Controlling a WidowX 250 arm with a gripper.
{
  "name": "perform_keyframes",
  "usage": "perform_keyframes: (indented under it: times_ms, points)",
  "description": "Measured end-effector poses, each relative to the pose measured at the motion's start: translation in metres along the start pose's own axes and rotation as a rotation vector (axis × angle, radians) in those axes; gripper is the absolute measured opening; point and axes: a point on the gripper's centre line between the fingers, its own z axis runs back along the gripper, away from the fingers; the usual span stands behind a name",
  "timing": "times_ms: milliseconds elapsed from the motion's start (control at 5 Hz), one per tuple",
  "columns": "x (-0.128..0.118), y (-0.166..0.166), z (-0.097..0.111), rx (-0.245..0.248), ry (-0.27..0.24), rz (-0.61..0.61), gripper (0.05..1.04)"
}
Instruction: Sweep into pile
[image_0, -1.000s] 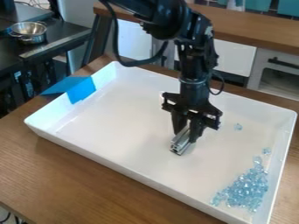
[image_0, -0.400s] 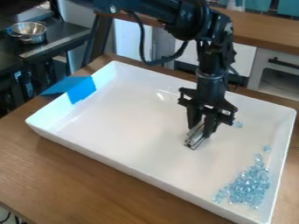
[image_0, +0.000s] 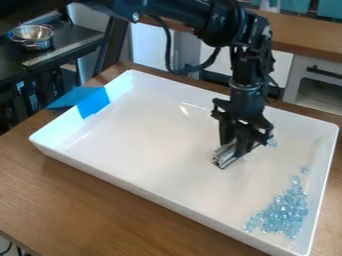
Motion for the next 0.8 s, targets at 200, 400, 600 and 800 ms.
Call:
perform_keyframes:
  times_ms: [200, 400, 600, 800]
  points:
    - [-0.004, -0.007, -0.003, -0.011, 0.004, -0.092, 0.366]
    - [-0.011, -0.014, -0.003, -0.013, 0.015, -0.15, 0.366]
    - [-0.019, -0.022, -0.003, -0.018, 0.029, -0.183, 0.366]
    - [-0.028, -0.036, -0.004, -0.024, 0.045, -0.222, 0.366]
